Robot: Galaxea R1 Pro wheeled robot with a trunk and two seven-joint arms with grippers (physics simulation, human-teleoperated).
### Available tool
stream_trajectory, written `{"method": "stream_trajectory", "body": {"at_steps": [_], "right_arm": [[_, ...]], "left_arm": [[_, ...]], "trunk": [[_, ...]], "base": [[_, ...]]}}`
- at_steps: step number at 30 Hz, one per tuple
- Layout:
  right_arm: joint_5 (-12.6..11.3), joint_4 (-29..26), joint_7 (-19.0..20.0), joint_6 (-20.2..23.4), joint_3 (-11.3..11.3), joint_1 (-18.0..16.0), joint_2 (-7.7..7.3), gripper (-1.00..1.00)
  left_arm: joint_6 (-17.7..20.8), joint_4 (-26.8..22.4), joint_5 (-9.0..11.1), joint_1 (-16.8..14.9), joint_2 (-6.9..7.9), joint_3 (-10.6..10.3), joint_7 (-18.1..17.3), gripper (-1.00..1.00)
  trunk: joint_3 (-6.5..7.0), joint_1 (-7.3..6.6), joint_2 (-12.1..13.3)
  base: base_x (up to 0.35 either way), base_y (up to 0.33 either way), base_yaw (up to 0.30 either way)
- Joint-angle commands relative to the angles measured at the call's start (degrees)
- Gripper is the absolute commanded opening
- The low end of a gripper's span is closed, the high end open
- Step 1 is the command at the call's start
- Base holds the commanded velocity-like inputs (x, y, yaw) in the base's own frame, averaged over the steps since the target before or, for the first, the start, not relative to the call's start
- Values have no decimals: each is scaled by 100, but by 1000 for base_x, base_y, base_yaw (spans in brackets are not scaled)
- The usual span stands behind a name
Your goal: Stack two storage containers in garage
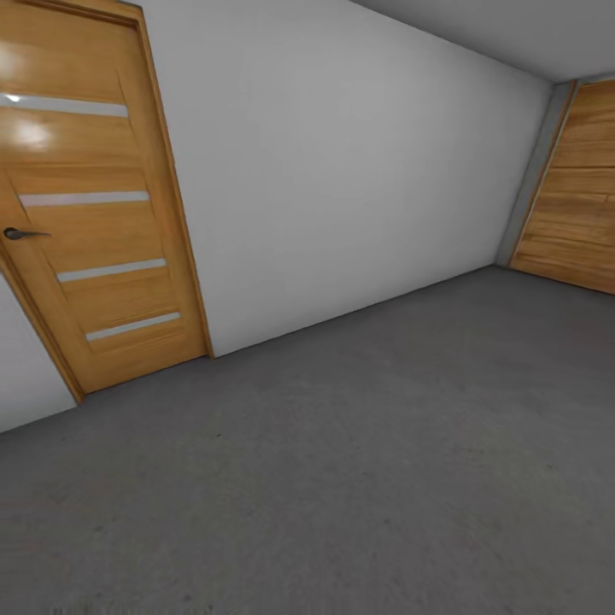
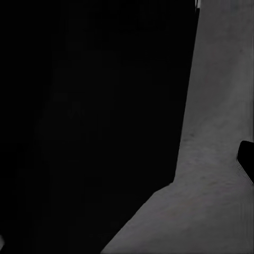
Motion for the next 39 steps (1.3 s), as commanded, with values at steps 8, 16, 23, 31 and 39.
{"method": "stream_trajectory", "body": {"at_steps": [8, 16, 23, 31, 39], "right_arm": [[5, 5, -38, 1, 75, -9, 12, 100], [6, 6, -76, 1, 88, -10, 24, 100], [6, 6, -82, 1, 89, -10, 25, 100], [6, 6, -83, 1, 92, -10, 24, 100], [6, 6, -83, 1, 97, -10, 24, 100]], "left_arm": [[-32, 6, -2, -4, -7, -3, -1, 100], [-33, 6, -3, -4, -4, -3, -1, 100], [-34, 6, -3, -4, -10, -4, -1, 100], [-34, 6, -3, -4, -12, -4, -1, 100], [-34, 6, -3, -4, -15, 1, -1, 100]], "trunk": [[-57, -1, -2], [-107, -1, -2], [-152, -1, -2], [-203, -1, -2], [-253, -1, -2]], "base": [[0, 0, 200], [0, 0, 201], [0, 0, 201], [0, 0, 201], [0, 0, 201]]}}
